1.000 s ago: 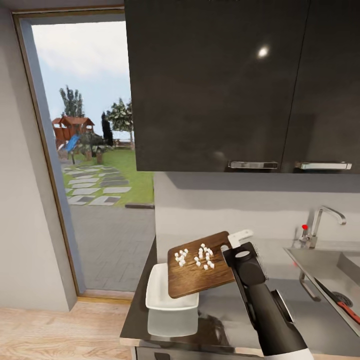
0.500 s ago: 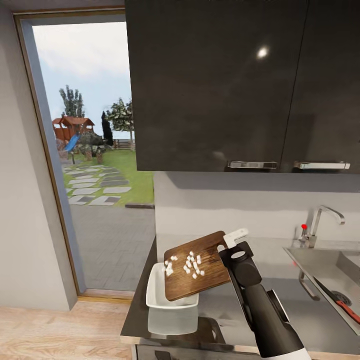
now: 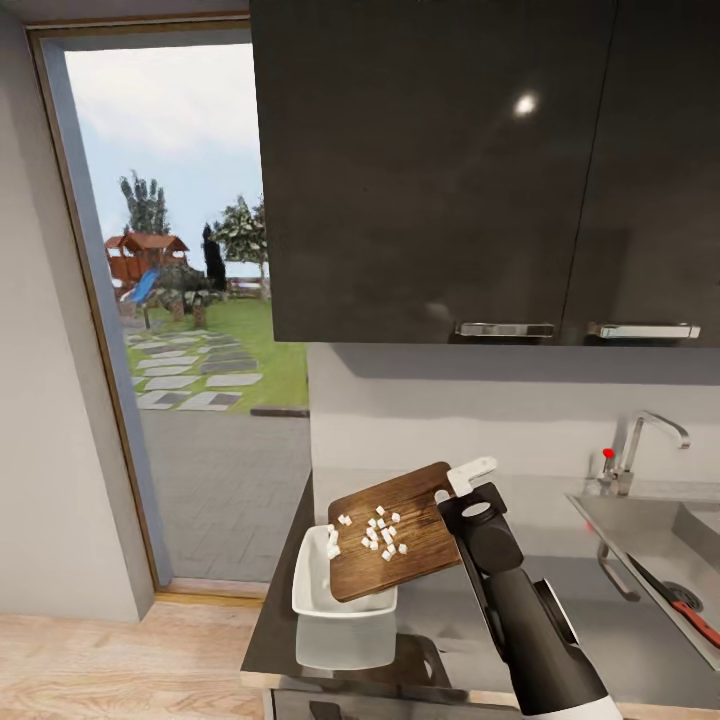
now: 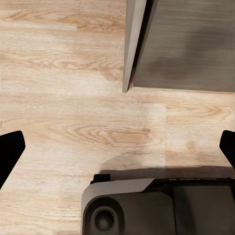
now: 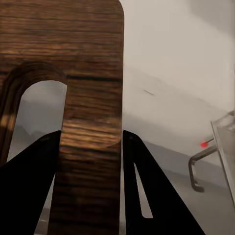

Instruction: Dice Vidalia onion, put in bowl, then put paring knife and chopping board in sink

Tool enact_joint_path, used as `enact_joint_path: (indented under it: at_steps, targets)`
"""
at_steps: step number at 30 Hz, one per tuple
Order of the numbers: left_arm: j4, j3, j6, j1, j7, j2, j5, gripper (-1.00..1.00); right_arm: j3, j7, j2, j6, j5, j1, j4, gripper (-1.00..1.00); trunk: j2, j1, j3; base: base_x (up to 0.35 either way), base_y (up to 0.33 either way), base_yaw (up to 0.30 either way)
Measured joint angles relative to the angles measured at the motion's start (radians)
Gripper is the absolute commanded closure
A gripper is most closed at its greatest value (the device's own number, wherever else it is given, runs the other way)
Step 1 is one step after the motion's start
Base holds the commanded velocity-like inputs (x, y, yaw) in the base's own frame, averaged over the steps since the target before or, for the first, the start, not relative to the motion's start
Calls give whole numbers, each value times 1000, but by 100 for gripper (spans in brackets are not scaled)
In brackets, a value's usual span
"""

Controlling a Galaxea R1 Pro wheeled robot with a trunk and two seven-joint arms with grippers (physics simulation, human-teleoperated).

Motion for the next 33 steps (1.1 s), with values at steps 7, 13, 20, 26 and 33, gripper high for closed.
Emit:
enact_joint_path:
  at_steps: [7,13,20,26,33]
  targets:
    - [0,0,0,0,0,0,0,-100,1,0,0,0,1,0,0,100,0,0,0,122,55,0]
    - [0,-1,0,0,0,0,0,-100,1,0,0,0,0,0,0,100,0,0,0,12,5,0]
    - [1,0,0,0,0,-1,0,-100,1,0,-2,0,8,0,1,100,0,0,0,0,0,0]
    - [0,0,0,0,0,0,0,-100,-1,1,4,0,90,0,1,100,0,0,0,0,0,0]
    - [1,0,0,0,0,-1,0,-100,-1,1,5,0,99,0,1,100,0,0,0,0,0,0]
